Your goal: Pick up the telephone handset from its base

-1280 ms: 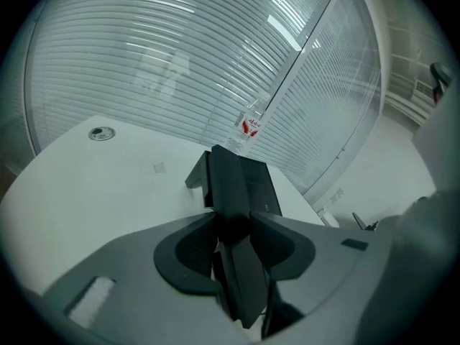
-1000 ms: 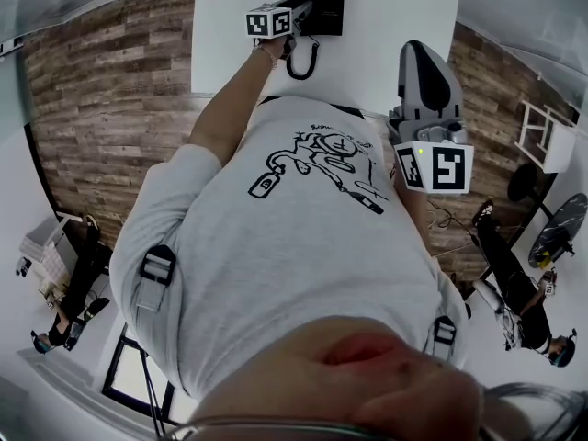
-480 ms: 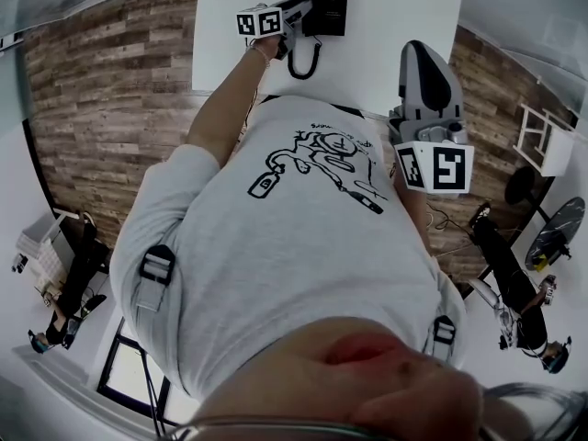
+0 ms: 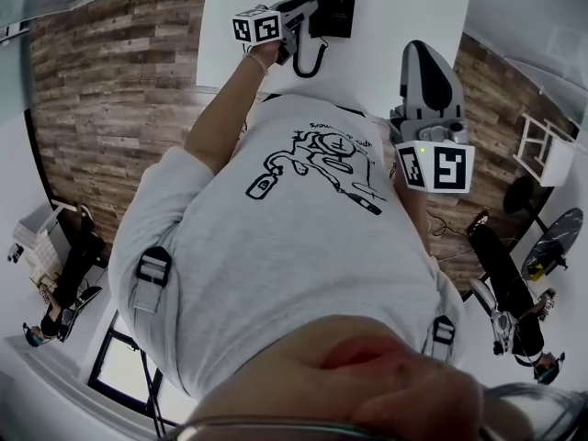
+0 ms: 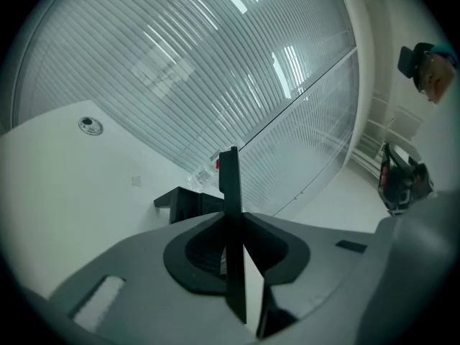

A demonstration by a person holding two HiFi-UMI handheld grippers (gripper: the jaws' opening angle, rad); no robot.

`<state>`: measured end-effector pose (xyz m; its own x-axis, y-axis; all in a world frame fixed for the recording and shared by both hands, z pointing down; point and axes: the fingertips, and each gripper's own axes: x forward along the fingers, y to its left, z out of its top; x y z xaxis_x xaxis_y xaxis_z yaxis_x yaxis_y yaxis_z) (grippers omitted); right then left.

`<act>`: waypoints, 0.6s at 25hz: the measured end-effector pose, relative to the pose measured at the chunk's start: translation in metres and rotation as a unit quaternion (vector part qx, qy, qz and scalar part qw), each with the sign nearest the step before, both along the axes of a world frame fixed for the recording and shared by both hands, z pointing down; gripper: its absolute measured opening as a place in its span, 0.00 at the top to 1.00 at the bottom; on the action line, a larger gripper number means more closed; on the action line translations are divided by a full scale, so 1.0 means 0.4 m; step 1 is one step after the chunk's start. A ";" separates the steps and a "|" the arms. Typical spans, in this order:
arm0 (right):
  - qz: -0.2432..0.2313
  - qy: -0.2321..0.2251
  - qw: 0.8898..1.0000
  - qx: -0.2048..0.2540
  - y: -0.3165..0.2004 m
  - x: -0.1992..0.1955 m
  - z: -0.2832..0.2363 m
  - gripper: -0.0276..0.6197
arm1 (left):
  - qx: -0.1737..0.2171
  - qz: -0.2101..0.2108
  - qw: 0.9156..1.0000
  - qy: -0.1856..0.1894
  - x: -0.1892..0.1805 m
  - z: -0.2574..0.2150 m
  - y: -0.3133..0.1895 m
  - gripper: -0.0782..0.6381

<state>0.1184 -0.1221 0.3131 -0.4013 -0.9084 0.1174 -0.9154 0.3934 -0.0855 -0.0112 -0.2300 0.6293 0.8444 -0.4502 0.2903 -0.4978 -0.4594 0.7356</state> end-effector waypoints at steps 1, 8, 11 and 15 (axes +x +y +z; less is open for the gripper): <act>-0.001 -0.001 1.000 0.001 -0.001 -0.001 -0.001 0.95 | 0.003 0.000 1.000 0.003 0.000 -0.023 0.004 0.79; -0.010 -0.004 1.000 0.005 -0.009 -0.010 -0.001 0.95 | 0.056 0.001 0.998 0.037 0.001 -0.216 0.025 0.79; -0.012 -0.005 1.000 0.008 -0.010 -0.010 -0.004 0.95 | 0.090 0.005 0.995 0.039 -0.002 -0.301 0.045 0.79; -0.016 -0.003 1.000 0.009 -0.012 -0.019 -0.001 0.95 | 0.129 0.006 0.991 0.042 -0.021 -0.396 0.071 0.79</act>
